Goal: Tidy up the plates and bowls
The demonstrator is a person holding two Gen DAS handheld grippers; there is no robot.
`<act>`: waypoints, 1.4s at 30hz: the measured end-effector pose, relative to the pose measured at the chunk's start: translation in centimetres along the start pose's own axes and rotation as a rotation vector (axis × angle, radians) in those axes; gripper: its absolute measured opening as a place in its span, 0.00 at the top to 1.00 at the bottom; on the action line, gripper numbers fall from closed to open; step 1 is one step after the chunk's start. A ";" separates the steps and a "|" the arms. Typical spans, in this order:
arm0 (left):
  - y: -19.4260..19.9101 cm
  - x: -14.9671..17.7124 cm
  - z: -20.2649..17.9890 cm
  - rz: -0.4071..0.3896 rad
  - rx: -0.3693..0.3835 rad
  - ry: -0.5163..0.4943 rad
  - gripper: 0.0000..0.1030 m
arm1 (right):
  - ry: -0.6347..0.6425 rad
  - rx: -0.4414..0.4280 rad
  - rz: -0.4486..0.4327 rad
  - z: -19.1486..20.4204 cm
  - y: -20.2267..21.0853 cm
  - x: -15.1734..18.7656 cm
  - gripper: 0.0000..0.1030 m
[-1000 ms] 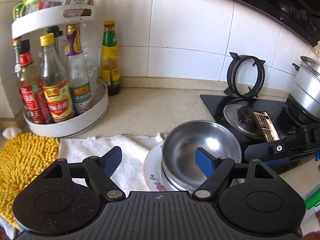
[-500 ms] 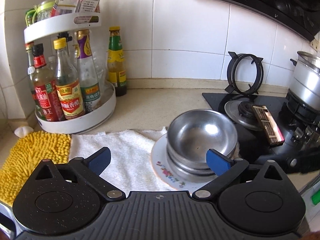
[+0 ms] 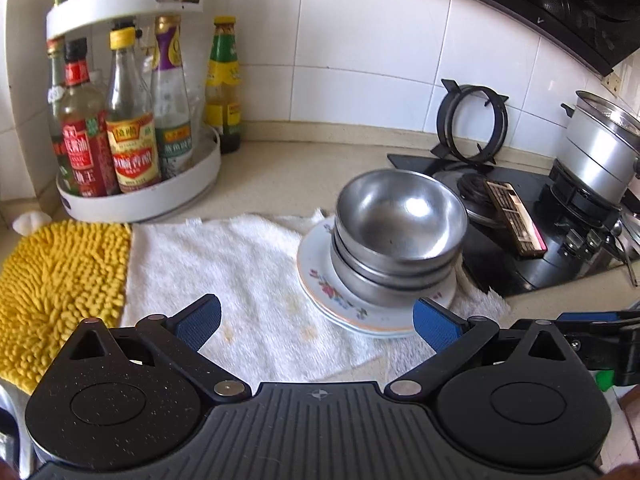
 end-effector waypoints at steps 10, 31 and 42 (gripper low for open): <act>0.0 1.6 -1.0 0.052 0.028 0.020 0.00 | 0.041 0.153 -0.054 -1.7 0.0 0.7 0.00; 0.7 2.9 -0.8 0.087 -0.049 0.009 0.00 | 0.056 0.173 -0.057 -1.8 -0.2 1.8 0.00; 1.2 2.7 -1.4 0.067 -0.045 -0.015 0.00 | 0.039 0.166 -0.066 -2.1 0.4 2.0 0.00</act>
Point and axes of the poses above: each gripper's, at about its wrist camera, not at the fingertips, and y roughly against the way its jaws point, z to its left, x to its underside, the point moved 9 cm from there along -y, roughly the way its jaws point, and after that the axes turned 3 degrees about -y, right-handed, at the moved point
